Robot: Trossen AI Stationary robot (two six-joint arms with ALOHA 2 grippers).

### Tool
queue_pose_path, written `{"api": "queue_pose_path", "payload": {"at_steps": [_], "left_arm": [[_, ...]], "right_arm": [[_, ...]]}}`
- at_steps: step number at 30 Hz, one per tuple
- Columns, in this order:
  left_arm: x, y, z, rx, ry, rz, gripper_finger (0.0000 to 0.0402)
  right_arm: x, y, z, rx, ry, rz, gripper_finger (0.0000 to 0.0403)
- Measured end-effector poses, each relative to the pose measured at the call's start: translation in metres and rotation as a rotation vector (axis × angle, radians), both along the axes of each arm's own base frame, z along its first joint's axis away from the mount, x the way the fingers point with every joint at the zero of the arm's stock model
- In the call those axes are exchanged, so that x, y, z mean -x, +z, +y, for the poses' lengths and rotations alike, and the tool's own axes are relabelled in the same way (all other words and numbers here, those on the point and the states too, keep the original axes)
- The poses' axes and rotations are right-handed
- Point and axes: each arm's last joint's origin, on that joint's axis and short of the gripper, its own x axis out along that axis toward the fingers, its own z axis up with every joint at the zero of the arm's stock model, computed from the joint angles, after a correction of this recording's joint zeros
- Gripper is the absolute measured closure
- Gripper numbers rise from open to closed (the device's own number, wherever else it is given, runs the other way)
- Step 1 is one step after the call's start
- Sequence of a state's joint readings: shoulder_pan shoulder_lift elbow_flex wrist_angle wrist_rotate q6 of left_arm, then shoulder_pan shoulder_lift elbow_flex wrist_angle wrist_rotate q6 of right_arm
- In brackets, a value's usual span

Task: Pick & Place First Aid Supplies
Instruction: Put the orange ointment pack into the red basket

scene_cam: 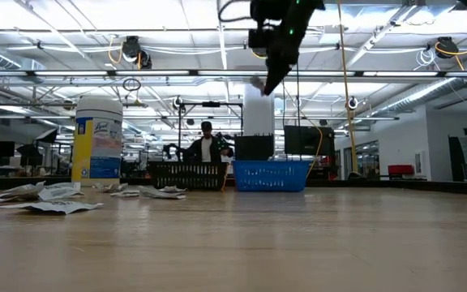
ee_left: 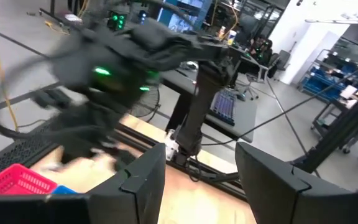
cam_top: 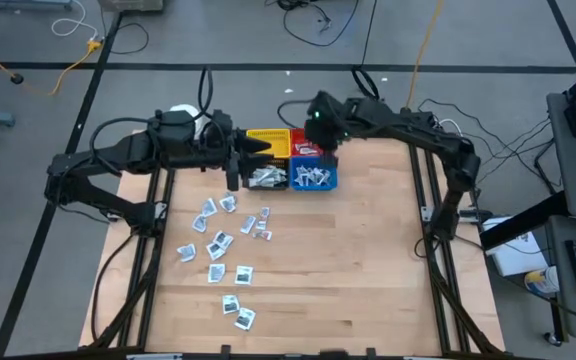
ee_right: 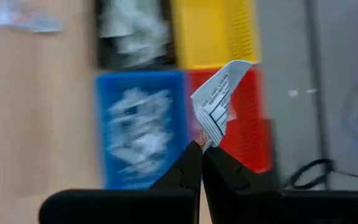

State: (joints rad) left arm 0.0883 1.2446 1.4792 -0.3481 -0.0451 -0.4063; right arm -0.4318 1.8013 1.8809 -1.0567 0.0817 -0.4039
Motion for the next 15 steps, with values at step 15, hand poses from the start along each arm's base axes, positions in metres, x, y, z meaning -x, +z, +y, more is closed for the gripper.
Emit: {"api": "queue_pose_path", "payload": {"at_steps": [15], "left_arm": [[0.000,-0.004,-0.001,-0.001,-0.021,0.044,0.0201]], "right_arm": [[-0.007,-0.078,-0.094,-0.019,-0.007,0.100,0.0403]]}}
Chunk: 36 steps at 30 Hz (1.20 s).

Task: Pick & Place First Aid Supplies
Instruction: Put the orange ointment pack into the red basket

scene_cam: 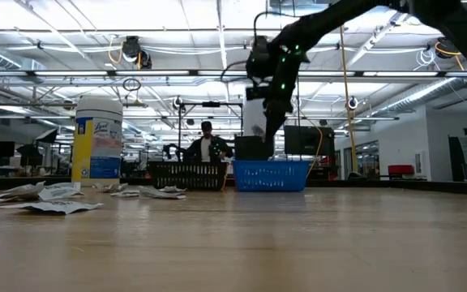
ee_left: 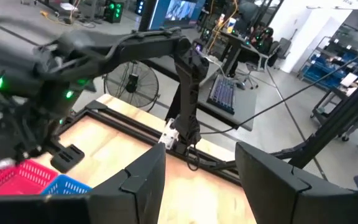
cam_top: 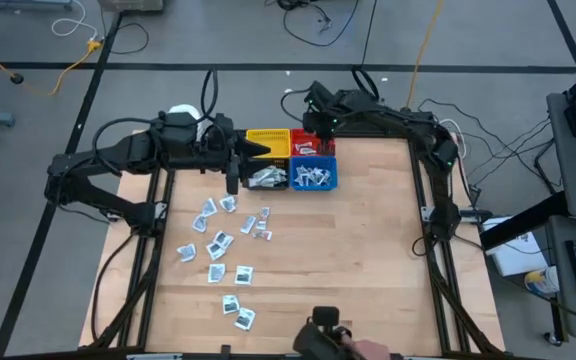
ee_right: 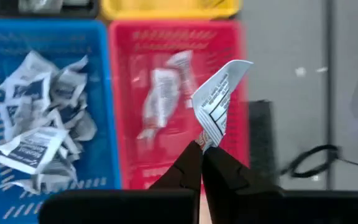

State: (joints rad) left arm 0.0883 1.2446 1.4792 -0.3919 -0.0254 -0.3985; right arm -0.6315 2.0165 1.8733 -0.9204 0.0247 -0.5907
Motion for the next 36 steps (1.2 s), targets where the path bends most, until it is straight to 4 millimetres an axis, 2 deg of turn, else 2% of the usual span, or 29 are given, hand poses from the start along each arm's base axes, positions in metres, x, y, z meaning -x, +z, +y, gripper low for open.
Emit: {"api": "queue_pose_path", "payload": {"at_steps": [8,10,13,18,26,30,36], "left_arm": [[0.000,-0.001,0.000,0.005,0.001,0.009,0.0201],[0.000,-0.001,0.000,0.005,0.001,0.009,0.0201],[0.000,-0.001,0.000,0.006,0.002,0.009,0.0201],[0.000,-0.001,0.000,0.024,0.005,0.008,0.0201],[0.000,-0.003,0.000,0.031,0.005,0.023,0.0201],[0.001,-0.004,0.000,0.024,0.004,0.037,0.0201],[0.001,-0.005,0.000,0.003,-0.001,0.051,0.0201]], "right_arm": [[-0.018,-0.055,-0.007,-0.059,0.035,0.093,0.0403],[-0.020,-0.062,-0.008,-0.064,0.036,0.111,0.0403],[-0.022,-0.062,-0.008,-0.047,0.053,0.102,0.0393],[-0.027,-0.059,-0.012,0.035,0.007,0.080,0.0340],[-0.026,-0.060,-0.008,0.018,-0.004,0.097,0.0225],[-0.024,-0.042,-0.005,0.003,-0.087,0.015,0.0195],[-0.014,0.016,0.013,-0.133,-0.172,-0.242,0.0187]]}}
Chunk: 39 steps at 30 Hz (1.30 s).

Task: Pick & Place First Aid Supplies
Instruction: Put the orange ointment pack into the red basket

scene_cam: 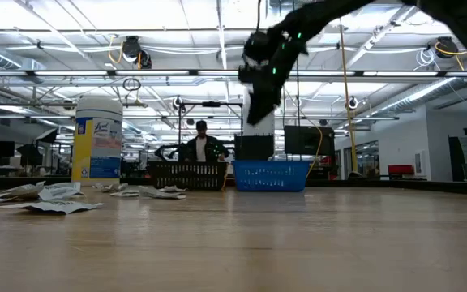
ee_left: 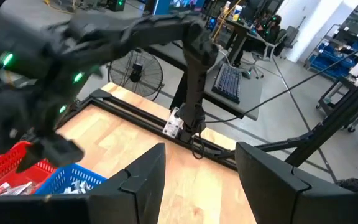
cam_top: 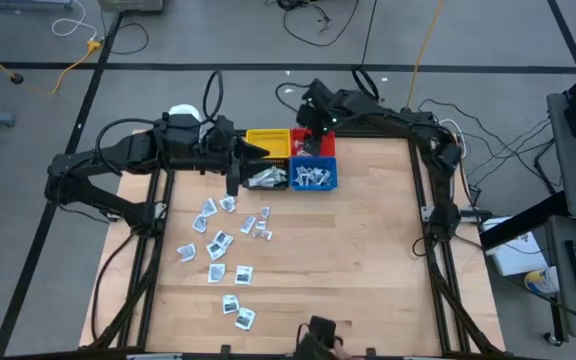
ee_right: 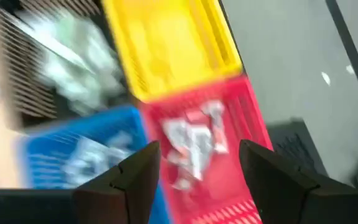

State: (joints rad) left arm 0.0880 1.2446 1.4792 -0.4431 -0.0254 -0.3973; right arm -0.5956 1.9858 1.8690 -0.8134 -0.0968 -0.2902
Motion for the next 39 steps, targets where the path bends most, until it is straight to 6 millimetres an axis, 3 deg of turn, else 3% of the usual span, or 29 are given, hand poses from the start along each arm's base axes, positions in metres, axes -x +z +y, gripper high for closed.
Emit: {"api": "queue_pose_path", "payload": {"at_steps": [4,9,14,19,26,39], "left_arm": [[0.000,0.000,0.000,-0.011,0.000,0.003,0.0201],[0.000,0.000,0.000,-0.026,-0.003,0.005,0.0201],[0.000,0.000,0.000,-0.029,-0.004,0.005,0.0201],[0.000,0.000,0.000,-0.016,-0.001,0.004,0.0202],[0.003,-0.010,0.001,0.251,0.046,0.075,0.0202],[0.018,-0.058,0.000,0.742,0.335,0.551,0.0202]], "right_arm": [[0.005,0.047,0.027,-0.024,0.051,-0.207,0.0187],[0.016,0.095,0.076,0.021,0.125,-0.441,0.0187],[0.032,0.124,0.128,0.021,0.191,-0.670,0.0187],[0.048,0.133,0.166,-0.063,0.221,-0.809,0.0187],[0.058,0.138,0.186,-0.034,0.212,-0.830,0.0196],[0.058,0.138,0.187,-0.014,0.236,-0.827,0.0197]]}}
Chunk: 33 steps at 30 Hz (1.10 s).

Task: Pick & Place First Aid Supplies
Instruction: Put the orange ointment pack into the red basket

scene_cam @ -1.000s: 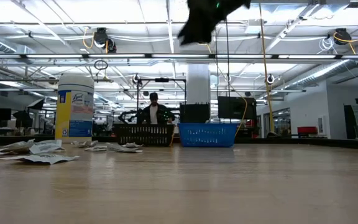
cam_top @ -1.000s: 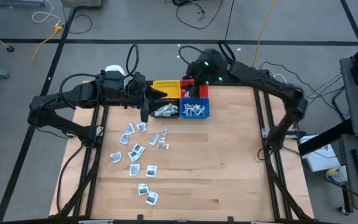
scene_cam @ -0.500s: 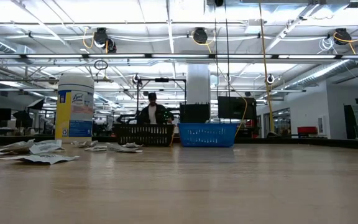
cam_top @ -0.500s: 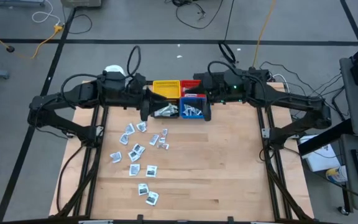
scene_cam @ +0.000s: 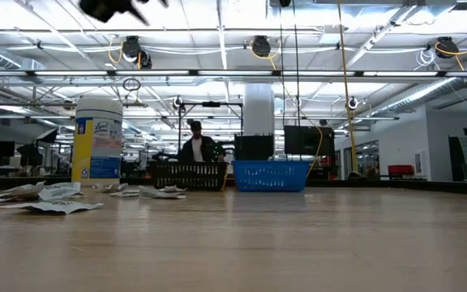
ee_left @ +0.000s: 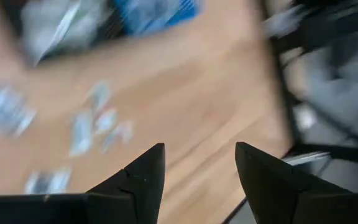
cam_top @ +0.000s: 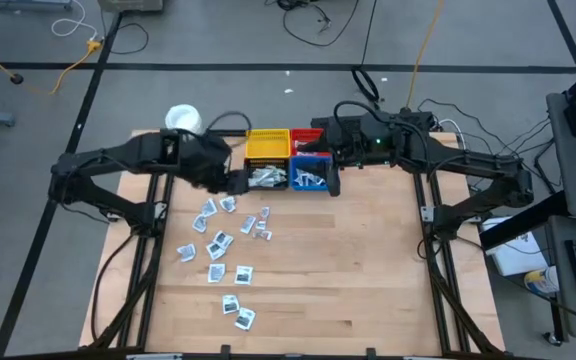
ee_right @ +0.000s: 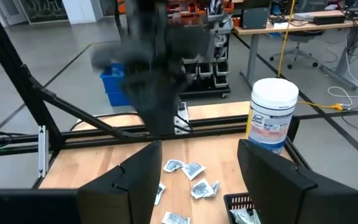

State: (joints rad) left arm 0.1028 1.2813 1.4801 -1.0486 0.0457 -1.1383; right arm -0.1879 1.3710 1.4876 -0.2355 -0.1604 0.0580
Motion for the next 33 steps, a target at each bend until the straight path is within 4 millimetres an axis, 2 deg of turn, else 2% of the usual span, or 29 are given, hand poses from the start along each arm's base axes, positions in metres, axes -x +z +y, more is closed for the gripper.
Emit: {"api": "queue_pose_path", "payload": {"at_steps": [6,16,18,24,33], "left_arm": [[0.002,-0.026,-0.004,0.171,0.039,0.297,0.0202],[-0.039,-0.084,-0.008,0.051,0.036,0.575,0.0202],[-0.041,-0.099,-0.007,0.035,0.049,0.635,0.0202],[-0.049,-0.145,-0.013,0.012,0.120,0.697,0.0202],[-0.068,-0.205,-0.018,0.017,0.119,0.649,0.0202]], "right_arm": [[0.000,0.000,0.000,0.036,0.008,0.001,0.0197],[0.000,0.000,0.001,0.062,0.040,-0.001,0.0197],[0.000,0.000,0.001,0.076,0.043,0.000,0.0197],[0.004,0.004,0.001,0.098,0.045,-0.022,0.0197],[0.003,0.005,0.001,0.108,0.045,-0.034,0.0197]]}}
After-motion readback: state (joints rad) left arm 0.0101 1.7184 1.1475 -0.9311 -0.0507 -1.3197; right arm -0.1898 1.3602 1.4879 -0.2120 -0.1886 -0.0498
